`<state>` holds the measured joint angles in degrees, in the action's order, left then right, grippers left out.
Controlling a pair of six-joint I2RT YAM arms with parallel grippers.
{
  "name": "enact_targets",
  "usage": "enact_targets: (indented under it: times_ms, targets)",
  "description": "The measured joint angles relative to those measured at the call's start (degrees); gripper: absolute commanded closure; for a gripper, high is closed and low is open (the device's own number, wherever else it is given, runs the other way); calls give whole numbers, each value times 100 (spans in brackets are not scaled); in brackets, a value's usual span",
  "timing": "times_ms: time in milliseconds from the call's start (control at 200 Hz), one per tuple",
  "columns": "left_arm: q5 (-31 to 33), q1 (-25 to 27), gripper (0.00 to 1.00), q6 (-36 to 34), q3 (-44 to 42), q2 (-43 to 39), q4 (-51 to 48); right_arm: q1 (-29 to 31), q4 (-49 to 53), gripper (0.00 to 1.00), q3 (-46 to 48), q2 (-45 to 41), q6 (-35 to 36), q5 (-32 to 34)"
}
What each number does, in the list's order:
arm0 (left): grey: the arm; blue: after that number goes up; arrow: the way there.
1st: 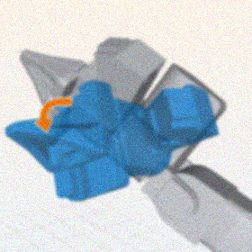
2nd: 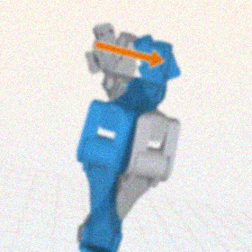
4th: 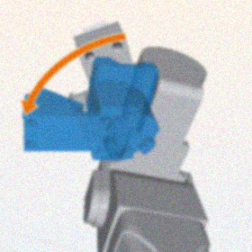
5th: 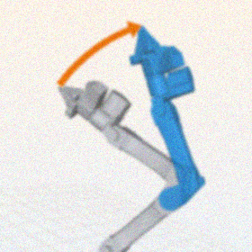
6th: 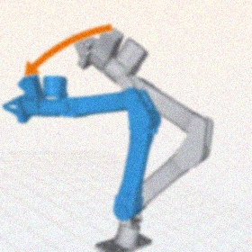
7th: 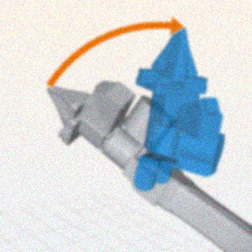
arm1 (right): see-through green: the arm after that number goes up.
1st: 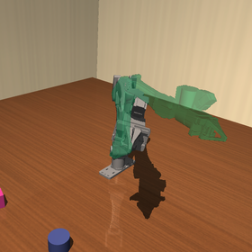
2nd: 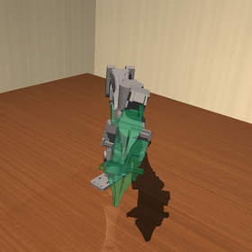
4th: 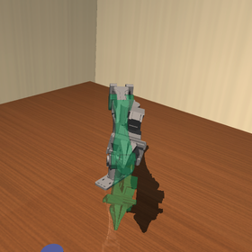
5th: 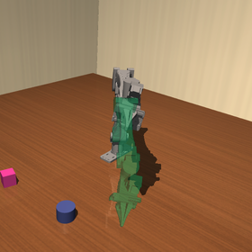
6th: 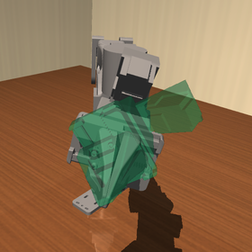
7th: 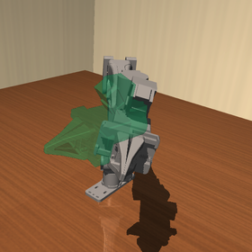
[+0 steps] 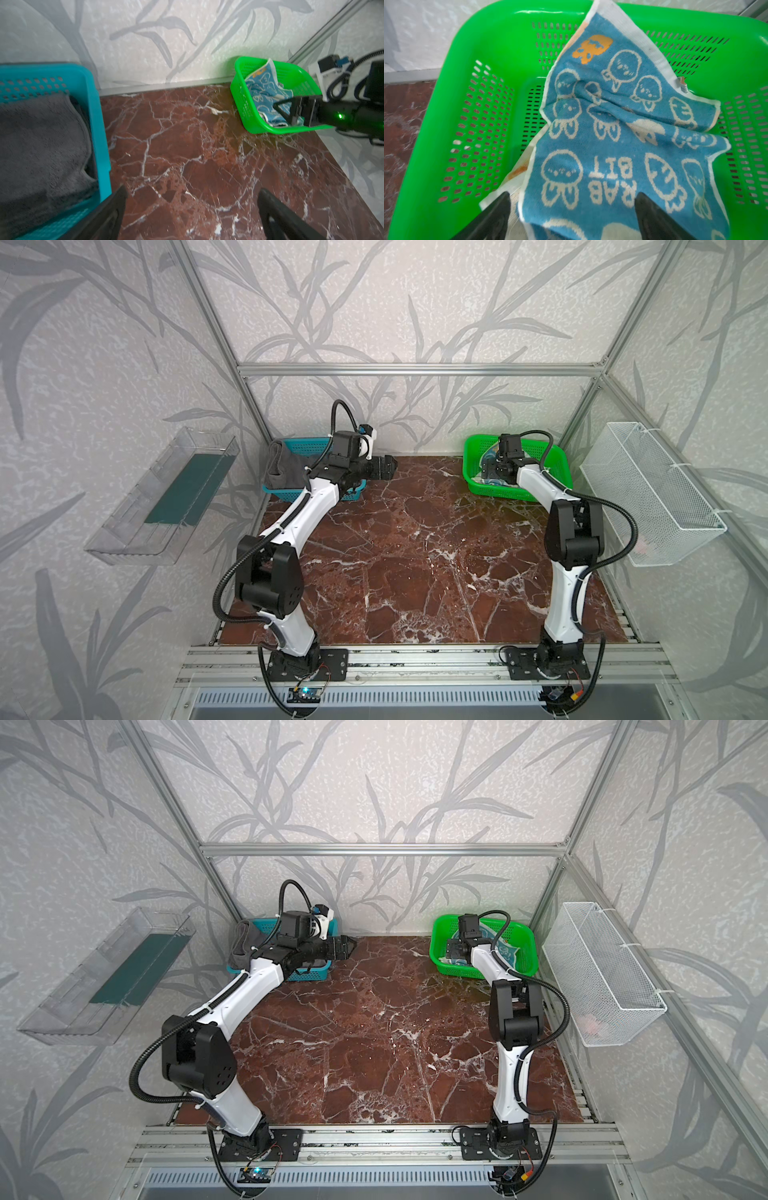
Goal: Fold and stack the towels
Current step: 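Grasp the blue rabbit towel in the green basket with the right gripper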
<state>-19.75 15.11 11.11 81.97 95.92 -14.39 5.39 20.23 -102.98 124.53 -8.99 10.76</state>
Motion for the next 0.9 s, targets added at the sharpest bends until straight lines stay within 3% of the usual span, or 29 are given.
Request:
enact_targets:
  times_ms: [200, 555, 590, 695, 900]
  targets:
    - [-50, 59, 1, -59, -988, -590, 404, -57, 245, 11, -743, 520, 0, -140]
    - [-48, 98, 1, -107, -1237, -732, 542, -37, 743, 27, -1152, 1128, -116, -181]
    - [-50, 103, 1, -107, -1239, -732, 542, -37, 778, 31, -1176, 1182, -136, -179]
    - [-48, 122, 1, -107, -1239, -732, 542, -37, 872, 58, -1209, 1290, -197, -181]
    - [-44, 133, 1, -107, -1239, -732, 542, -37, 750, 96, -1088, 1239, -192, -164]
